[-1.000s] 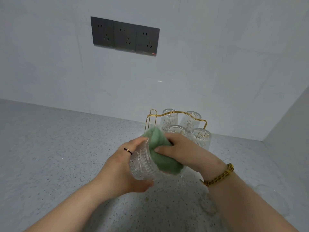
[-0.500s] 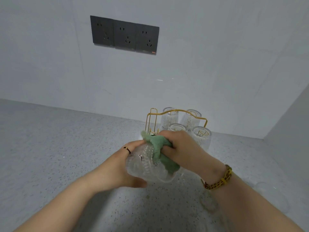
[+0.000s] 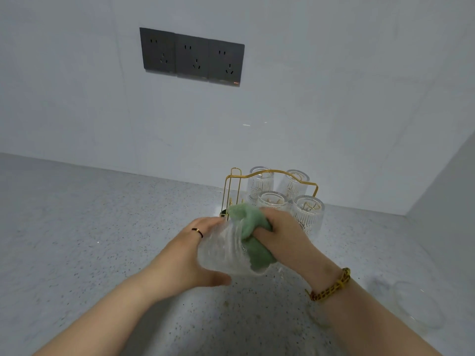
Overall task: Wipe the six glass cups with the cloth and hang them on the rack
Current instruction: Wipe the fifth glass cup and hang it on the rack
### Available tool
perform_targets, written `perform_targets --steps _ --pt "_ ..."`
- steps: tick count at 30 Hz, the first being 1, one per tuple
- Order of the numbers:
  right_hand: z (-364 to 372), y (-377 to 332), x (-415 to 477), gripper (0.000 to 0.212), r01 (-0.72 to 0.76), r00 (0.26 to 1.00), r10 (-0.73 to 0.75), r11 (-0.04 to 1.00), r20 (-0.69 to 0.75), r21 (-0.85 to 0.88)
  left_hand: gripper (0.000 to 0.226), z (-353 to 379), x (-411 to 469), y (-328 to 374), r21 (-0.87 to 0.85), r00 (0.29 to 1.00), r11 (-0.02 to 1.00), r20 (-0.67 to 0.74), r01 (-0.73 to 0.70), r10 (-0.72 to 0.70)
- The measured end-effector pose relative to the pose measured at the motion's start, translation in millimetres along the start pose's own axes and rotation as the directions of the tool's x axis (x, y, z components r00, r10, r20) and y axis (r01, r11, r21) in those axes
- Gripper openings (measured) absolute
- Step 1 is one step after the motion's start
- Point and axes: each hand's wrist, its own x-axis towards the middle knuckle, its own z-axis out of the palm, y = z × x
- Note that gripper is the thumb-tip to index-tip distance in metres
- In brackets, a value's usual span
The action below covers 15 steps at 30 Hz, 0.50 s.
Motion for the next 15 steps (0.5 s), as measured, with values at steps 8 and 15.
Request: perform_targets --steps 8,15 --pt "0.2 -12.3 -11.1 0.024 0.236 0.972 -0.236 0.972 0.009 0.007 0.059 -1.9 -9.1 16.4 0.044 0.997 0.999 0.072 0.016 -0.019" --pt "15.1 -7.3 -7.0 0.012 -0.261 0.965 0.239 0.912 0.107 0.316 0.079 11.5 -2.8 -4.8 0.384 0.877 0.918 -0.403 -0.098 0.262"
